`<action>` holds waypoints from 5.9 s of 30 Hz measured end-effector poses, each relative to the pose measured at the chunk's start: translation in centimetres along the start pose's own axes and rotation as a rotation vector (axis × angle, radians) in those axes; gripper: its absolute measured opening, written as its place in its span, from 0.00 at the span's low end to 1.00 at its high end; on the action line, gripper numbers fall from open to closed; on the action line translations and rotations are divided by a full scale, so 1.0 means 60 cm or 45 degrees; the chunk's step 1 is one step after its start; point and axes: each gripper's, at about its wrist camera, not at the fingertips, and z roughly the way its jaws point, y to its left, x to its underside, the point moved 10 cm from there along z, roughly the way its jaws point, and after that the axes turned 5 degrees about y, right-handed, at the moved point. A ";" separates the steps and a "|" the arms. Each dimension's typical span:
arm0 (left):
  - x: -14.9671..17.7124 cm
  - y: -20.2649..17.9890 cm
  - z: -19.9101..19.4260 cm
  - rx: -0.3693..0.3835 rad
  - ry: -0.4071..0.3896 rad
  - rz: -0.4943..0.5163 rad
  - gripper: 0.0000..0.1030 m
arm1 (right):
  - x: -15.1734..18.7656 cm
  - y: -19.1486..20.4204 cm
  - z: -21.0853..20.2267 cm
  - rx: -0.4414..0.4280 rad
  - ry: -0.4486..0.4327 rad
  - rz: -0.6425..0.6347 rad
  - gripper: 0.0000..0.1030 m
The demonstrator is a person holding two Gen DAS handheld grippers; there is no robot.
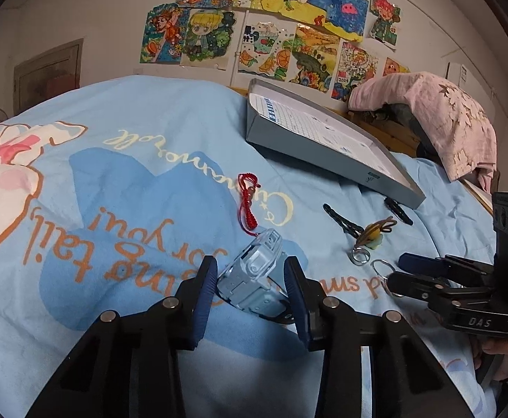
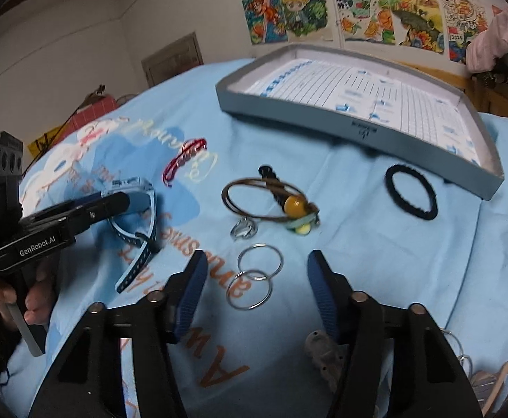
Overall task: Organize jewelry
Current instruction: 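Grasp the blue smartwatch with the left gripper while the right gripper approaches the silver hoops, then lift the smartwatch with the left gripper while the right gripper grasps a silver hoop, then lower the smartwatch and hoop into the grey tray and open both grippers, then withdraw both grippers from the tray back over the bed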
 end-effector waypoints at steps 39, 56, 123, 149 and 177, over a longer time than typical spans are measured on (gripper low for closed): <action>0.061 -0.058 0.002 -0.044 0.115 -0.027 0.24 | 0.024 -0.023 -0.014 -0.210 0.012 0.238 0.12; 0.082 -0.038 0.018 -0.020 0.059 -0.088 0.22 | 0.022 0.006 0.054 -0.035 0.126 0.039 0.47; -0.251 -0.195 0.235 -0.021 0.050 -0.083 0.18 | -0.217 -0.309 -0.062 0.282 -0.400 0.087 0.25; -0.248 -0.186 0.227 -0.119 0.000 -0.096 0.75 | -0.192 -0.362 0.010 0.195 -0.340 0.245 0.34; -0.117 -0.189 -0.165 -0.109 -0.359 -0.129 1.00 | -0.079 -0.144 -0.358 0.334 -0.784 0.160 0.98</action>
